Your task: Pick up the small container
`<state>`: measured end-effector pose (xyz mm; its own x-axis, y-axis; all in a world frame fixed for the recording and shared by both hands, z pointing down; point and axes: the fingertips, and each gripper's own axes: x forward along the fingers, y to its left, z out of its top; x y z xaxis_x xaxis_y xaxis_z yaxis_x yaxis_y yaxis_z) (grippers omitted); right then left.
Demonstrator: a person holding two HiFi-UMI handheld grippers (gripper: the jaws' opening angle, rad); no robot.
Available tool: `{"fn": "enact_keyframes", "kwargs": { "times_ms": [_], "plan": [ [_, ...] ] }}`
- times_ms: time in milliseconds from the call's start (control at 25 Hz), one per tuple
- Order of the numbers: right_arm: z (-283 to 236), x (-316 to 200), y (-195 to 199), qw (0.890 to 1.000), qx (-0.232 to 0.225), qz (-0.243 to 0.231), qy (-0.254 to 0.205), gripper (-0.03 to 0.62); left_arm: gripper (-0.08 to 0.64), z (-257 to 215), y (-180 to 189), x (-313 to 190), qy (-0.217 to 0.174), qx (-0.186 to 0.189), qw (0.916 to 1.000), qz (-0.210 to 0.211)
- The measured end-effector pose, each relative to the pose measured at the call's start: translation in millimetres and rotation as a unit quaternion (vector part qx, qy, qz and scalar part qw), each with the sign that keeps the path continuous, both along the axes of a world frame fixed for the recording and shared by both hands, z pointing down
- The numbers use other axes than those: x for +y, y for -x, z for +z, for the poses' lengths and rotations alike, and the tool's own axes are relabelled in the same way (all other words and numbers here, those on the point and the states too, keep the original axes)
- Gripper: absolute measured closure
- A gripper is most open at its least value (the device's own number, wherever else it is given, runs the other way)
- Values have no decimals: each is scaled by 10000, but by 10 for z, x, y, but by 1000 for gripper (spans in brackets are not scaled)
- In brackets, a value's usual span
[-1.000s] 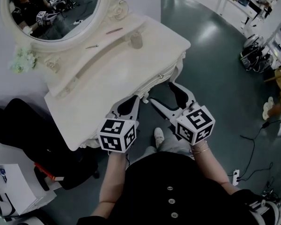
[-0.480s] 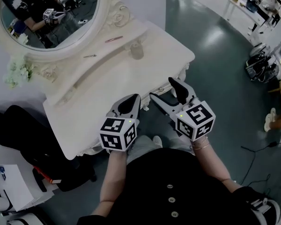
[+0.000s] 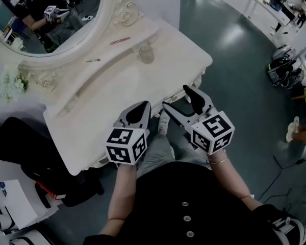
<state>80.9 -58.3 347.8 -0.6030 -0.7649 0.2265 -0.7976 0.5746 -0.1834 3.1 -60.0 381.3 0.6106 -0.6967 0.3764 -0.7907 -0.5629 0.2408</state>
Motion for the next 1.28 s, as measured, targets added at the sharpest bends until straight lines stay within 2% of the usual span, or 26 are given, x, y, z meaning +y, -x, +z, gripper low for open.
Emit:
{"fn": "enact_keyframes", "kwargs": {
  "times_ms": [480,920,1280],
  "plan": [
    [185,-475,-141,9995,47,177,249,249,546,146,-122,-484,189,81,9997,128],
    [208,-1361,60,9993,230,-41,275,247,546,105,28,-1338,169,190,9996,82],
    [177,-1956,193,9994,258,-90,207,244,547,122,74,-1920,163,85,9996,235]
  ]
}}
